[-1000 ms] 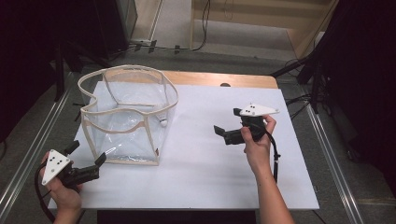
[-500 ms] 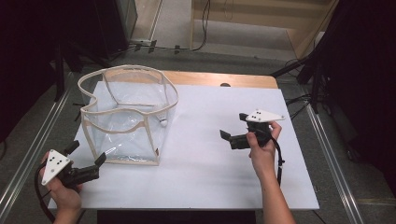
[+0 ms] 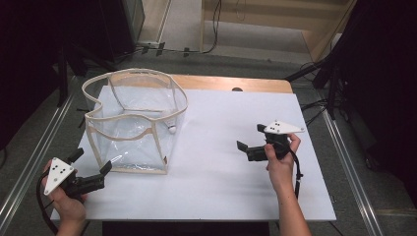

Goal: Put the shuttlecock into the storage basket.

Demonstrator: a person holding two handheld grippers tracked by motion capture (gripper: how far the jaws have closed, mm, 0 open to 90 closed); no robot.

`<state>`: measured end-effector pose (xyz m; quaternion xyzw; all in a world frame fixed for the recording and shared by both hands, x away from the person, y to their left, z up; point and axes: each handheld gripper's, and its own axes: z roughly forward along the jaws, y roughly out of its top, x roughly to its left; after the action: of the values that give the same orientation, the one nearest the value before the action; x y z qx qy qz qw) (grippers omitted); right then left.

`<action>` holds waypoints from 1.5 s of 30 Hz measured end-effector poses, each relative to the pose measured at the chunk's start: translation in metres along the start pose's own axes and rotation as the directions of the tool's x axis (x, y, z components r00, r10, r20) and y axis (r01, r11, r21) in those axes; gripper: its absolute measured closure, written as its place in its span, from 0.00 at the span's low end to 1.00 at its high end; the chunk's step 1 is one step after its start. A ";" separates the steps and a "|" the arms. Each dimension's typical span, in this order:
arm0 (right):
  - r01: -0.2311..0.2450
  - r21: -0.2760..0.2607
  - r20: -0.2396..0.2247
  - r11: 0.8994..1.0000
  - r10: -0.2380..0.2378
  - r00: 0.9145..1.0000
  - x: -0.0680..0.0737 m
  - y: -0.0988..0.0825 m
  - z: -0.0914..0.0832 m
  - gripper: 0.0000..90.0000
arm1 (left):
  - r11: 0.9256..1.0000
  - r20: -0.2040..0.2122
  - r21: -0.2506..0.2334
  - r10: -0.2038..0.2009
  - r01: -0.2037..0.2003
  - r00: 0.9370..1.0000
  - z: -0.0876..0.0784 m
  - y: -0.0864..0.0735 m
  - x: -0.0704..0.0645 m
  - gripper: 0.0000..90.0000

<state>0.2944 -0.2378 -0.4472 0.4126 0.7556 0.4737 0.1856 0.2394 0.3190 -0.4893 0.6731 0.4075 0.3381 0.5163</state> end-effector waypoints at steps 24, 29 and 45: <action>-0.062 0.018 0.051 0.998 0.061 0.997 -0.019 -0.037 -0.016 0.00 | 1.000 0.000 0.003 0.004 -0.004 1.000 0.000 0.000 -0.001 0.00; -0.071 0.020 0.065 0.997 0.069 0.995 -0.023 -0.044 -0.021 0.00 | 1.000 0.000 0.003 0.004 -0.004 1.000 0.000 0.000 -0.001 0.00; -0.107 0.014 0.105 0.994 0.105 0.989 -0.037 -0.063 -0.037 0.00 | 1.000 -0.002 0.004 0.004 -0.004 1.000 0.000 0.000 0.000 0.00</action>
<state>0.2636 -0.3012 -0.4881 0.4782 0.7263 0.4535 0.1953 0.2390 0.3187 -0.4893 0.6745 0.4075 0.3390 0.5139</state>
